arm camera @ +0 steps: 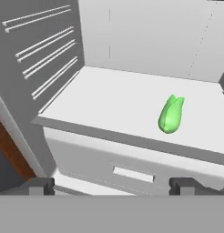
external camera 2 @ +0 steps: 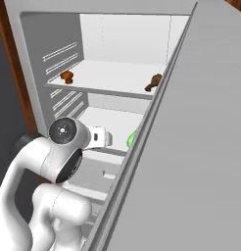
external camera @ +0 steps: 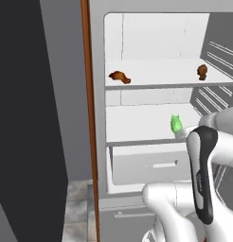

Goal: Gather the bell pepper and corn from the fridge and place them on a tray on the dining counter. Then gather the chicken drumsticks from the fridge and place them on the other tray.

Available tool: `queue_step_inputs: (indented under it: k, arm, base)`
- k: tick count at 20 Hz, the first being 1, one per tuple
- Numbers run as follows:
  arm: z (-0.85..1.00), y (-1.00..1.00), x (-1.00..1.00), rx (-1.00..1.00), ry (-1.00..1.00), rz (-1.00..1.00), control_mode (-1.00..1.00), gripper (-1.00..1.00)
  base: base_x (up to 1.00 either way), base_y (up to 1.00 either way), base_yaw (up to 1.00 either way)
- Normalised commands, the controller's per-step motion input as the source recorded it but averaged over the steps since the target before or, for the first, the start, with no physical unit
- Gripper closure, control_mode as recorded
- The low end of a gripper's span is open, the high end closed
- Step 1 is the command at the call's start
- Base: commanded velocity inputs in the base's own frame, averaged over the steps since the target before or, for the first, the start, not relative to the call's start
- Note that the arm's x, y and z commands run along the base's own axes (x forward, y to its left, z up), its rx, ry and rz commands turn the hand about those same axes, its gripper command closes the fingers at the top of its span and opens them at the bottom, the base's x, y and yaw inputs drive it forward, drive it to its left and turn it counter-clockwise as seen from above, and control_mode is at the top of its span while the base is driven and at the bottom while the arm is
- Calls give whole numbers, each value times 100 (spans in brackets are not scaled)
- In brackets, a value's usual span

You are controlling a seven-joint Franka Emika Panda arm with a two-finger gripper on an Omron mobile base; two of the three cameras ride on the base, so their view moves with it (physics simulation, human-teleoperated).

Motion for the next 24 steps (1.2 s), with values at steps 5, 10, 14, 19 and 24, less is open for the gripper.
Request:
queue_step_inputs:
  k: [5, 10, 14, 19, 24]
  arm:
    - [0, 0, 0, 0, 0, 0, 100, -100]
    - [0, 0, 0, 0, 0, 0, 100, -100]
    - [0, 0, 0, 0, 0, 0, 100, -100]
    - [0, 0, 0, 0, 0, 0, 100, -100]
    - [-6, -5, 0, 0, 9, -10, -100, -100]
  base:
    - [61, -14, 4]
    - [0, -7, 0]
    - [0, 0, 0]
    - [0, 0, 0]
    - [0, 0, 0]
